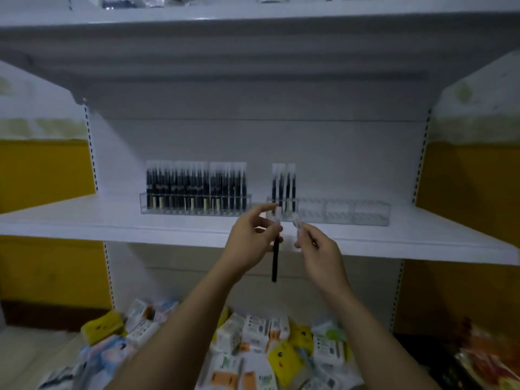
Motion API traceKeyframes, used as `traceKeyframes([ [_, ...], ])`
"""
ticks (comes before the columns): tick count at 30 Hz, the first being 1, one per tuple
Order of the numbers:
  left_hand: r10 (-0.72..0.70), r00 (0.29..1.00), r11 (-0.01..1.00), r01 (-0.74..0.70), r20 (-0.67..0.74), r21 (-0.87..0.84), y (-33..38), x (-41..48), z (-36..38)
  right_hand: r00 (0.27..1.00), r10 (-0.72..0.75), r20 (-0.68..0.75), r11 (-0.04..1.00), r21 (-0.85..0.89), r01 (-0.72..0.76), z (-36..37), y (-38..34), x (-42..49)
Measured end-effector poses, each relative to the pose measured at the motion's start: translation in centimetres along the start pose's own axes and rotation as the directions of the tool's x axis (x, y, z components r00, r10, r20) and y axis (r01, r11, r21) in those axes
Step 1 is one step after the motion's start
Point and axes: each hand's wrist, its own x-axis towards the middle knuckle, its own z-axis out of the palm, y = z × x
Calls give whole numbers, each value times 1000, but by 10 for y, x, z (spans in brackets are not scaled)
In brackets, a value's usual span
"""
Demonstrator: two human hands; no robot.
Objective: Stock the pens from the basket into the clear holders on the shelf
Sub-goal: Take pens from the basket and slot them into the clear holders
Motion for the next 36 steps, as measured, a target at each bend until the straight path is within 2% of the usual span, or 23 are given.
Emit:
traceKeyframes([
  [4,81,996,997,-80,38,-6,21,29,3,1000,-19,12,999,28,19,-7,-15,31],
  [8,155,988,987,-156,25,29,33,60,3,993,-104,-63,994,-26,103,-20,-26,65],
  [13,238,969,971,-237,-72,22,46,105,4,984,-126,-129,990,43,133,-33,-32,116],
  [18,341,934,928,-317,-103,193,47,148,11,938,-245,-246,969,-88,230,-34,-30,165],
  [21,399,911,886,-355,-102,297,41,169,12,924,-272,-269,961,-115,250,-31,-24,190],
  [31,381,920,876,-325,-98,355,11,203,17,933,-270,-238,959,-149,239,-17,16,225],
  [34,377,922,876,-326,-83,356,10,206,15,963,-246,-110,957,-185,223,-13,24,222],
  [36,380,923,865,-331,-61,376,10,208,13,973,-229,35,927,-299,229,-12,29,216],
])
